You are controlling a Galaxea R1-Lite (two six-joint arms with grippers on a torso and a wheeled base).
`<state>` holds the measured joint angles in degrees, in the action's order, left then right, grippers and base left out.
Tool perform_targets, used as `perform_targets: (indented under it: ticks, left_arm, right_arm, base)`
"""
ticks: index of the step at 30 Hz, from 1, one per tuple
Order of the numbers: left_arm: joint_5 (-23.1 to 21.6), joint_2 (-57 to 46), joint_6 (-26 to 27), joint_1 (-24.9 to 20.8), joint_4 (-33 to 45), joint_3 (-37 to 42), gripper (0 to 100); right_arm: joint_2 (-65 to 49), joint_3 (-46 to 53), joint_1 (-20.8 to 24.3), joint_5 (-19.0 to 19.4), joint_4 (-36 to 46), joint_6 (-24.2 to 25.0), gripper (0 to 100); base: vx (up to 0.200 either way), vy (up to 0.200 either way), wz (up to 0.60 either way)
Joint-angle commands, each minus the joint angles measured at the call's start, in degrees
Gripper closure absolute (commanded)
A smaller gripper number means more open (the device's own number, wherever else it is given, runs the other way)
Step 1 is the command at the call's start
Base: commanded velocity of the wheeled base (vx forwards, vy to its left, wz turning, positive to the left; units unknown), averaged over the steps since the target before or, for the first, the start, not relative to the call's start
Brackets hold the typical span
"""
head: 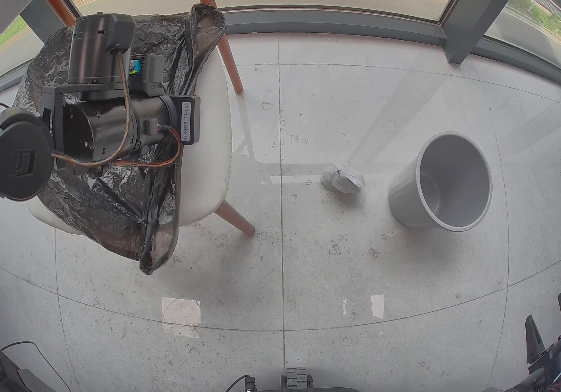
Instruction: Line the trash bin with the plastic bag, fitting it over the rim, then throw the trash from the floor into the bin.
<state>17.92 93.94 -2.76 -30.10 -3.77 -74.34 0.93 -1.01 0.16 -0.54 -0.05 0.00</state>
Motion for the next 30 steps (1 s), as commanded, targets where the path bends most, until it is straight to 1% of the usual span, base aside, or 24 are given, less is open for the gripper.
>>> perform_targets:
  ticks: [1,3,6,7,8,9,12,14,15,16,17,18,19,20,21,22,23,25,26,28,30]
  left_arm:
    - [-0.2,-0.2,-0.1,0.7,0.2,-0.3,100]
    - [-0.7,-0.5,-0.1,1.6,0.5,-0.5,100]
    - [-1.4,-2.5,-0.1,1.5,1.0,-0.5,100]
    - [-2.3,-3.8,-0.6,1.5,1.5,-0.4,100]
    - [-4.5,-5.2,-1.6,2.1,2.1,-0.4,100]
    - [-7.5,-6.1,-2.9,3.8,2.8,-0.1,100]
    - [-23.0,-7.7,-7.6,12.1,4.6,-0.1,100]
    - [-31.5,-9.5,-9.5,16.8,5.3,0.0,100]
    - [-35.9,-10.0,-11.4,19.5,5.3,0.2,100]
    - [-38.5,-10.0,-13.1,21.0,5.3,0.4,100]
    - [-41.8,-10.0,-15.9,22.9,5.0,0.6,100]
    - [-43.8,-10.0,-18.3,23.8,4.7,0.9,100]
    - [-46.4,-10.1,-22.1,24.9,3.9,1.1,100]
    - [-46.9,-10.2,-23.2,25.1,3.5,1.3,100]
    - [-48.7,-10.3,-27.1,25.6,1.4,2.1,100]
    - [-49.7,-10.4,-32.5,25.6,-5.2,5.2,100]
    - [-49.8,-10.4,-33.5,25.5,-7.0,6.0,100]
    - [-50.1,-11.3,-37.2,25.0,-16.9,11.0,100]
    - [-50.3,-11.4,-37.9,24.7,-18.6,11.9,100]
    - [-51.8,-11.4,-40.1,22.9,-26.3,15.9,100]
    - [-53.3,-11.5,-41.3,21.7,-30.9,18.1,100]
  right_arm:
    - [0.0,1.0,0.1,0.0,0.0,0.0,0]
    - [0.0,1.0,0.1,0.0,0.0,0.0,0]
    - [0.0,1.0,0.0,0.0,0.0,0.0,0]
    - [0.0,1.0,0.1,0.0,0.0,0.0,0]
    - [0.0,1.0,0.0,0.0,0.0,0.0,0]
    - [0.0,1.0,0.0,0.0,0.0,0.0,0]
    - [0.0,1.0,0.0,0.0,0.0,0.0,0]
    - [0.0,1.0,0.0,0.0,0.0,0.0,0]
    - [0.0,1.0,0.0,0.0,0.0,0.0,0]
    - [0.0,1.0,0.0,0.0,0.0,0.0,0]
    - [0.0,1.0,0.0,0.0,0.0,0.0,0]
    - [0.0,1.0,0.0,0.0,0.0,0.0,0]
    - [0.0,1.0,0.0,0.0,0.0,0.0,0]
    - [0.0,1.0,0.0,0.0,0.0,0.1,0]
    - [0.0,1.0,0.0,0.0,0.0,0.1,0]
    - [0.0,1.0,0.0,0.0,0.0,0.2,0]
    - [0.0,1.0,0.0,0.0,0.0,0.2,0]
    - [0.0,1.0,0.0,0.0,0.0,0.2,0]
    - [0.0,1.0,0.0,0.0,0.0,0.2,0]
    - [0.0,1.0,0.0,0.0,0.0,0.2,0]
    - [0.0,1.0,0.0,0.0,0.0,0.2,0]
  base:
    - [0.000,0.000,0.00]
    - [0.000,0.000,0.00]
    - [0.000,0.000,0.00]
    - [0.000,0.000,0.00]
    - [0.000,0.000,0.00]
    - [0.000,0.000,0.00]
    - [0.000,0.000,0.00]
    - [0.000,0.000,0.00]
    - [0.000,0.000,0.00]
    - [0.000,0.000,0.00]
    - [0.000,0.000,0.00]
    - [0.000,0.000,0.00]
    - [0.000,0.000,0.00]
    - [0.000,0.000,0.00]
    - [0.000,0.000,0.00]
    - [0.000,0.000,0.00]
    - [0.000,0.000,0.00]
    - [0.000,0.000,0.00]
    - [0.000,-0.200,0.00]
    - [0.000,-0.200,0.00]
    - [0.000,-0.200,0.00]
